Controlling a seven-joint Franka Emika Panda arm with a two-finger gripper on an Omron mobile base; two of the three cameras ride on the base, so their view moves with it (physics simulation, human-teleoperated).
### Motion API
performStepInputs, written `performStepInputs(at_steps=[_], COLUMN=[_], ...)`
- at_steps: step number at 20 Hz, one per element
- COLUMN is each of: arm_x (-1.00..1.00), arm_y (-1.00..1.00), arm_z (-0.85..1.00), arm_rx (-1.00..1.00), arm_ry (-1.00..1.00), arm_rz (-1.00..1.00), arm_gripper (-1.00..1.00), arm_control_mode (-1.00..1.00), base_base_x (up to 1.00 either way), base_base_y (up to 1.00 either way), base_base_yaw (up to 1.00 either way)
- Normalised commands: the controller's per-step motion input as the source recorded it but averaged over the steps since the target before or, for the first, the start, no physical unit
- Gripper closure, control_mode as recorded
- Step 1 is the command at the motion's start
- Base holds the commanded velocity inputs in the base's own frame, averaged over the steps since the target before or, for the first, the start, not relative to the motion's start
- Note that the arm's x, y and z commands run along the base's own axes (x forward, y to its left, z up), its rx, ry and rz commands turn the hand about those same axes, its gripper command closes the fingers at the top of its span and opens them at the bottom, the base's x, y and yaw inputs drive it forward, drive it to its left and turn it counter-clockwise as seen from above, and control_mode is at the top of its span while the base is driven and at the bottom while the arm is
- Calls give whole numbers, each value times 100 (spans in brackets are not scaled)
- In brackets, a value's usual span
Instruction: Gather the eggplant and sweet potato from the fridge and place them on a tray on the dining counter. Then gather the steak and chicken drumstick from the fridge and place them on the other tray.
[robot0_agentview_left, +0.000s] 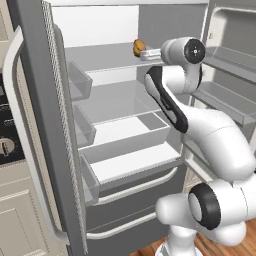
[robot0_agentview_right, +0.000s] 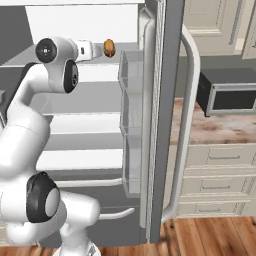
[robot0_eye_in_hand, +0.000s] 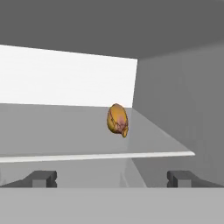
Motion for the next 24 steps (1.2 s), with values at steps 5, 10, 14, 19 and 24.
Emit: performStepInputs(at_steps=[5,10,14,19,24], arm_x=[33,19,1,0,13], arm_y=[-7,-13,-5,-1,0], arm_z=[0,0,0,0,0], arm_rx=[0,0,0,0,0], arm_ry=[0,0,1,3,4], arm_rz=[0,0,0,0,0], arm_gripper=[-100,-100,-100,-100,-100], arm_control_mode=[-100,-100,-100,-100,-100], base_base_x=[0,0,0,0,0], base_base_y=[0,0,0,0,0], base_base_yaw=[0,0,0,0,0])
